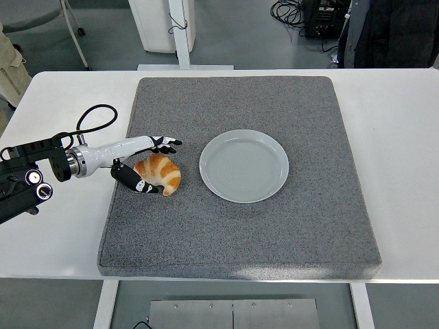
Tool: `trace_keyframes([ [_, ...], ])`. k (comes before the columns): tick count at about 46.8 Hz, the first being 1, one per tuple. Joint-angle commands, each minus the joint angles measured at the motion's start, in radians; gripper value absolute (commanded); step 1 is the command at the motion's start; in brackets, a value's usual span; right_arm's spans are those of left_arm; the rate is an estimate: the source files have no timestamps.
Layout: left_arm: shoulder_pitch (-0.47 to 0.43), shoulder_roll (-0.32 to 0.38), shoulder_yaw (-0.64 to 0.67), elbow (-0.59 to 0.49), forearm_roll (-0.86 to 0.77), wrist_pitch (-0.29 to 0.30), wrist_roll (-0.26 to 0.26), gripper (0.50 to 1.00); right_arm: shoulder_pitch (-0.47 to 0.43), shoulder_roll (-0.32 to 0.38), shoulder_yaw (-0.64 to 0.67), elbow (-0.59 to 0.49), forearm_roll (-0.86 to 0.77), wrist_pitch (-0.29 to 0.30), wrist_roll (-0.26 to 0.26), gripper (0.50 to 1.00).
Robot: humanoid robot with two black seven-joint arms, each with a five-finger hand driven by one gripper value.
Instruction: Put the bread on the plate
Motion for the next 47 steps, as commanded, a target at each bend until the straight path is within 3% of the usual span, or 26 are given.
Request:
trace_keyframes([
  [1,0.001,0.000,0.000,0.003,0.000,0.002,-0.003,0.762,0.000,0.000,0.000,0.000,0.000,-0.001,0.000,1.000],
  [14,0.004,0.000,0.030,0.018,0.000,0.031,-0.014,0.636,0.000,0.000,0.000,0.000,0.000,-0.001,0.000,1.000],
  [18,0.003,0.002,0.041,0.018,0.000,0.041,-0.029,0.584,0.000,0.000,0.000,0.000,0.000,0.001,0.000,1.000],
  [22,-0.004,0.002,0.043,0.018,0.000,0.043,-0.035,0.500,0.000,0.000,0.000,0.000,0.000,-0.001,0.000,1.000],
  [47,-0.114,0.064,0.040,0.015,-0.018,0.029,-0.144,0.500,0.000,0.000,0.000,0.000,0.000,0.001,0.000,1.000],
])
